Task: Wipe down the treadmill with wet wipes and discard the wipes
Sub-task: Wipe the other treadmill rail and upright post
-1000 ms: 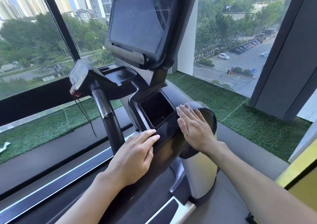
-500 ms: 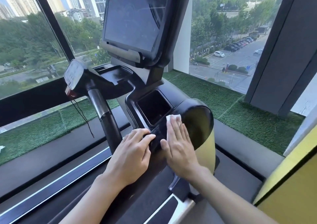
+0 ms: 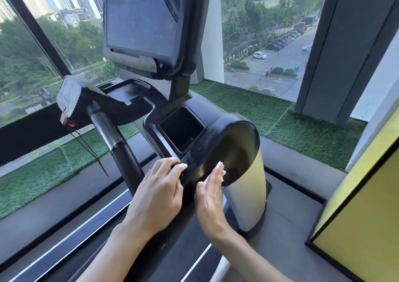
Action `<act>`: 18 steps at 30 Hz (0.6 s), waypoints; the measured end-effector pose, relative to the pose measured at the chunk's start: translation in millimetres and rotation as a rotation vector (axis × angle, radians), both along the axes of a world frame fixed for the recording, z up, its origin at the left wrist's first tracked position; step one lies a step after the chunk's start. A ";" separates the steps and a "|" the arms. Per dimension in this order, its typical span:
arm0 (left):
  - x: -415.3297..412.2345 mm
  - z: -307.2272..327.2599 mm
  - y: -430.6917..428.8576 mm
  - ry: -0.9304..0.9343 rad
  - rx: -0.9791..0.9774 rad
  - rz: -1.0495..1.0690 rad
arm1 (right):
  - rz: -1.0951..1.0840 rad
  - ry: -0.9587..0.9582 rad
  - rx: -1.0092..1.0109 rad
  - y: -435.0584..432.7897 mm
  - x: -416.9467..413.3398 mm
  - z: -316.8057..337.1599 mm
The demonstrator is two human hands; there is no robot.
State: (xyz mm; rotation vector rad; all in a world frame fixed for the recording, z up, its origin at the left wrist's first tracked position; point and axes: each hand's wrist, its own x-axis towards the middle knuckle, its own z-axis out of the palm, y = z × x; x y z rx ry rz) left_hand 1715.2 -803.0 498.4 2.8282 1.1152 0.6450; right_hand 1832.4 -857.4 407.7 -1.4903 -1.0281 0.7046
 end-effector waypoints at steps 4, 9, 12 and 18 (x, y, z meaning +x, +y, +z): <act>0.5 1.1 -1.1 0.003 0.005 -0.008 | -0.156 0.338 -0.139 34.3 21.7 3.0; 1.7 3.6 -1.5 -0.005 0.000 -0.013 | -0.019 0.519 -0.103 3.4 -13.2 -19.7; 1.1 3.0 -0.9 0.004 0.007 -0.025 | -0.096 0.613 -0.188 28.2 15.1 -29.2; 0.6 4.0 0.2 0.015 0.008 -0.035 | -0.155 0.691 -0.163 15.6 -7.6 -17.1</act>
